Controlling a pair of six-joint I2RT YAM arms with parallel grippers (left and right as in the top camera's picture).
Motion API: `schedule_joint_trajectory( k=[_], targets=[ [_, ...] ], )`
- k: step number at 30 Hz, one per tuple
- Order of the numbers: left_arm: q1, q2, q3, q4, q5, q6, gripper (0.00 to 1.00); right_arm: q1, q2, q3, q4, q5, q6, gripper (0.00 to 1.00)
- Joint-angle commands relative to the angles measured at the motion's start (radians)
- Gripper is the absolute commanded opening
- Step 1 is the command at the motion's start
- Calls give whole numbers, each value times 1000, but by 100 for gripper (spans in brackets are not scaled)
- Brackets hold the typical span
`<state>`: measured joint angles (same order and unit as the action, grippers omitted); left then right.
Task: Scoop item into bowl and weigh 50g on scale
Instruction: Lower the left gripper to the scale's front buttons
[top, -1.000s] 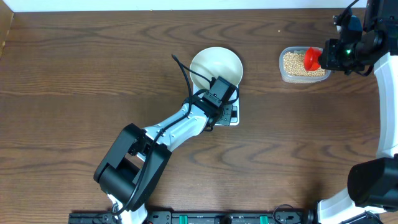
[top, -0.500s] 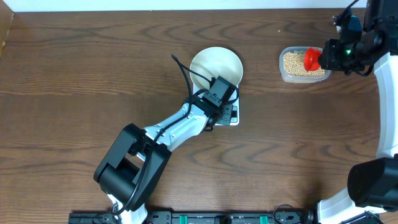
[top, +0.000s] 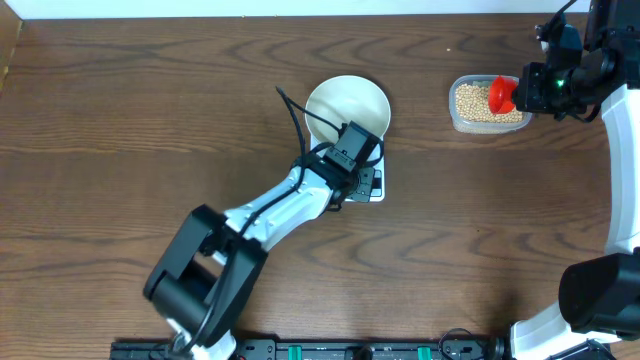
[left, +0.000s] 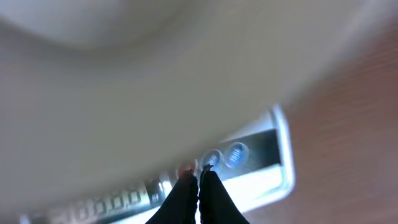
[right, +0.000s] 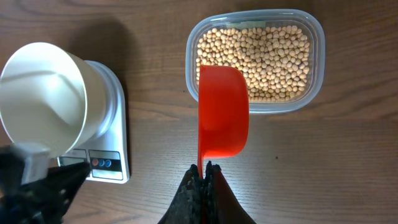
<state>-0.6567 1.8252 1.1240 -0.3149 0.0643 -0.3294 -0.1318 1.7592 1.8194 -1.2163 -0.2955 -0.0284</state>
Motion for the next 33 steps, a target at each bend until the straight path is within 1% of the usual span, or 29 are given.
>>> schedule_joint_trajectory(
  k=[1, 7, 13, 22, 28, 33],
  targets=[
    [0, -134, 15, -13, 5, 63, 6, 2, -3, 17, 3, -10, -14, 1],
    [0, -232, 15, -21, -6, 109, 7, 2, -3, 17, 23, -10, -14, 1],
    [2, -236, 15, -18, -6, 154, 7, 2, -3, 17, 26, -10, -14, 1],
    [64, -238, 15, -18, -4, 153, 7, 2, -3, 17, 35, -10, -14, 1],
    [73, -253, 15, -114, -5, 153, 7, 3, -3, 17, 35, -10, -14, 1],
    [73, -326, 15, -210, -36, 154, 7, 3, -3, 17, 35, -10, -14, 1]
  ],
)
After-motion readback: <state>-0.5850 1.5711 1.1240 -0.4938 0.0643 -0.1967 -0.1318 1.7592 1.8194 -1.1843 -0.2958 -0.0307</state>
